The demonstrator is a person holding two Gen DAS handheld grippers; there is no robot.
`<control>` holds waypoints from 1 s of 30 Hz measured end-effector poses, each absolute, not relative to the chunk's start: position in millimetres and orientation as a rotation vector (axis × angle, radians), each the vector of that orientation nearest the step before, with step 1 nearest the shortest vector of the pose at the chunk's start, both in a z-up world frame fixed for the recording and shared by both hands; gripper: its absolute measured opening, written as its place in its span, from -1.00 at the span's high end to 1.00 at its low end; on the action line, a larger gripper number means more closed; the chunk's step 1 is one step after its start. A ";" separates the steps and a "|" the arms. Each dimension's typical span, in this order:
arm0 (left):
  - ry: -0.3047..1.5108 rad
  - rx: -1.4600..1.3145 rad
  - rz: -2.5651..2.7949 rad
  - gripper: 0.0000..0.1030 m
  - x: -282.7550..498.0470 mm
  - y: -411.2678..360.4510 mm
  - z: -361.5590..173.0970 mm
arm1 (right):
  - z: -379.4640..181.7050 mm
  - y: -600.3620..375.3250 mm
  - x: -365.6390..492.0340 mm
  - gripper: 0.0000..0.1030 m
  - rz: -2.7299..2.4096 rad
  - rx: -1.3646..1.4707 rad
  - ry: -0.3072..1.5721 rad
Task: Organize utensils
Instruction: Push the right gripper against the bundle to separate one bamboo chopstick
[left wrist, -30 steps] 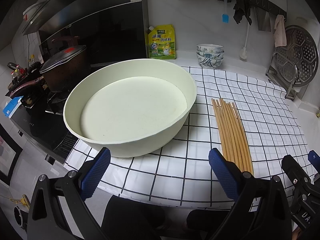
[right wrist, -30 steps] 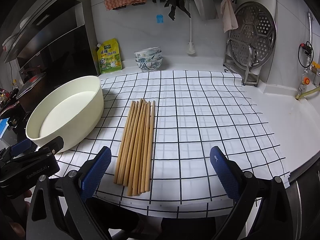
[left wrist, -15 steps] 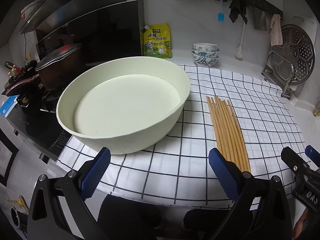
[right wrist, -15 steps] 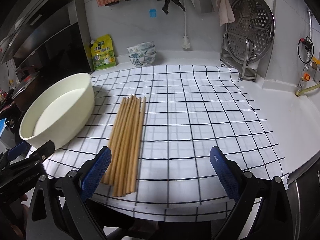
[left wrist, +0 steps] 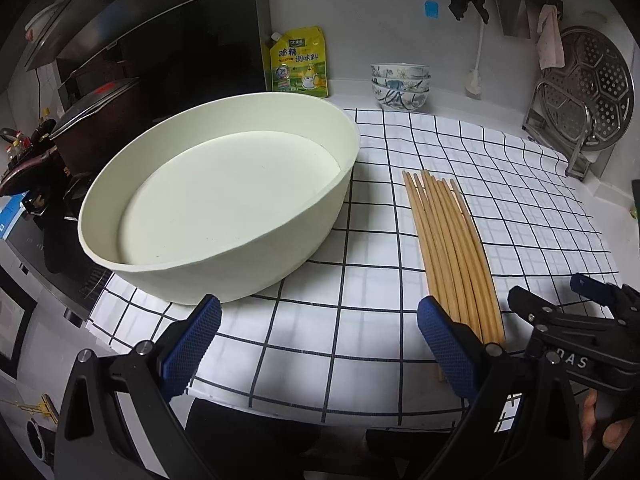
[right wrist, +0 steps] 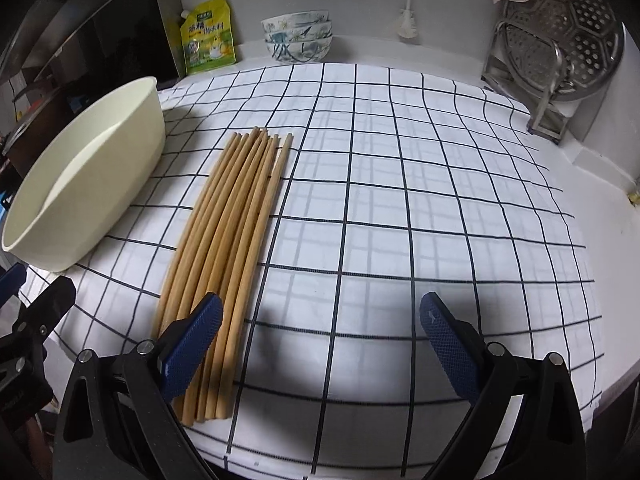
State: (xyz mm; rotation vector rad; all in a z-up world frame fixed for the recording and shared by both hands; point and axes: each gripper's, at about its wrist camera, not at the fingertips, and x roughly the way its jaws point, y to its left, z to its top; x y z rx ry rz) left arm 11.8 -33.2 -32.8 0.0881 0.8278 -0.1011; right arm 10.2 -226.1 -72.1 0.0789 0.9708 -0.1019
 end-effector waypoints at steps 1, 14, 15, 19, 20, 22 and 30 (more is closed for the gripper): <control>0.829 0.088 -0.104 -0.88 12.7 -33.8 -33.9 | -72.9 -225.5 11.9 -0.83 -0.102 0.073 0.976; 0.855 0.074 -0.110 -0.88 22.9 -35.8 -44.4 | -86.5 -223.0 29.3 -0.83 -0.093 0.013 1.031; 0.854 0.069 -0.108 -0.88 23.7 -35.5 -44.1 | -86.4 -222.8 29.6 -0.83 -0.091 0.009 1.033; 0.854 0.060 -0.111 -0.88 24.5 -36.7 -44.8 | -88.7 -224.8 29.5 -0.83 -0.083 0.001 1.056; 0.855 0.057 -0.113 -0.88 24.8 -37.1 -45.0 | -90.3 -225.7 30.1 -0.83 -0.086 -0.002 1.066; 0.857 0.050 -0.117 -0.88 25.7 -38.1 -45.2 | -92.6 -227.2 31.5 -0.83 -0.085 -0.008 1.074; 0.862 0.060 -0.130 -0.88 28.2 -49.3 -48.9 | -93.0 -247.6 29.5 -0.83 -0.107 -0.005 1.054</control>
